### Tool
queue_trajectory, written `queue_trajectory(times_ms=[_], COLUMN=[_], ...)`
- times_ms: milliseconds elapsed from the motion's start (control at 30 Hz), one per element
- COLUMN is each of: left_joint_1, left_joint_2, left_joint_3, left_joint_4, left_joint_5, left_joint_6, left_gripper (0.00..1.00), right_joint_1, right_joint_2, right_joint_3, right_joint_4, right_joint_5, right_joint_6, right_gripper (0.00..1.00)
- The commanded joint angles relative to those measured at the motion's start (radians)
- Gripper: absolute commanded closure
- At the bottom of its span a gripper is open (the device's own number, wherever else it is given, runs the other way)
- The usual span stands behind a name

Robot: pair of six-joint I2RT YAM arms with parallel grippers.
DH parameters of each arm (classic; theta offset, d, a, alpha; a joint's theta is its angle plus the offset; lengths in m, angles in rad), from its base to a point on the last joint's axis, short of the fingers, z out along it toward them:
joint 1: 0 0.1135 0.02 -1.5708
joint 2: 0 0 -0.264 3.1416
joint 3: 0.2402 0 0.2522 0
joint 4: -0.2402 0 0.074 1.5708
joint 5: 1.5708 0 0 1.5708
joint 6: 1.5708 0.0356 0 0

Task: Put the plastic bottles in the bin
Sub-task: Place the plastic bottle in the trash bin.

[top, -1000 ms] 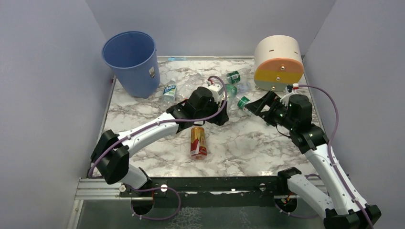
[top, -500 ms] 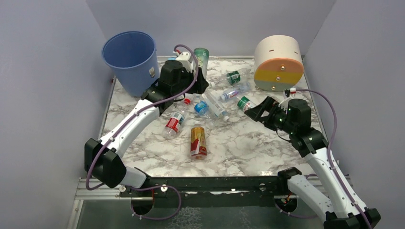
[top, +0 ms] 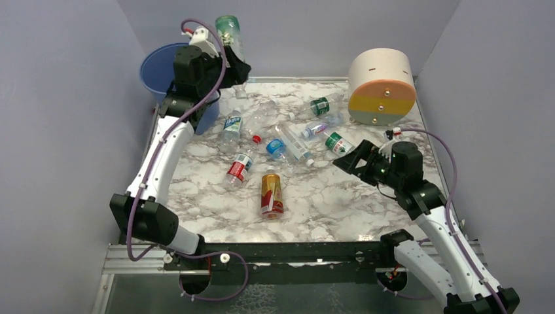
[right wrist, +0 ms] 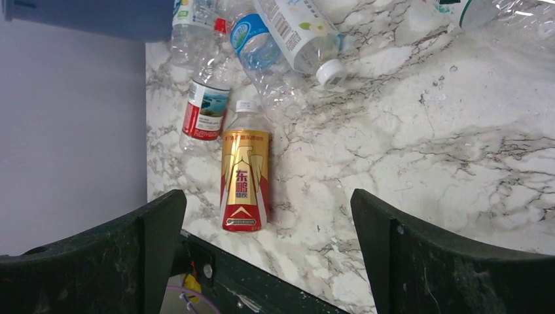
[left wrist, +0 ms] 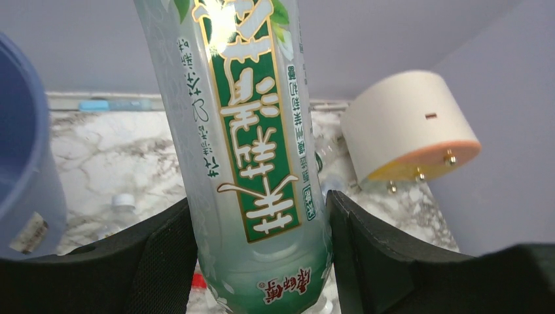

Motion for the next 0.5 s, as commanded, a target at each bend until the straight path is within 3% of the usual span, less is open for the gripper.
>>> queue_trajectory(times_ms=[0, 467], left_joint_1=[0.115, 0.399], left_joint_2=[0.044, 0.165], left_joint_3=[0.097, 0.178], left_joint_4=[0.049, 0.208], left_joint_5=[0.094, 0.250], left_joint_6=[-0.079, -0.249], left_gripper=[0.32, 0.32], right_joint_1=[0.003, 0.003], right_joint_2=[-0.026, -0.037], right_joint_3=[-0.028, -0.057], right_joint_4=[0.016, 0.016], right_joint_5=[-0.026, -0.037], right_joint_6=[0.001, -0.002], right_gripper=[0.00, 0.00])
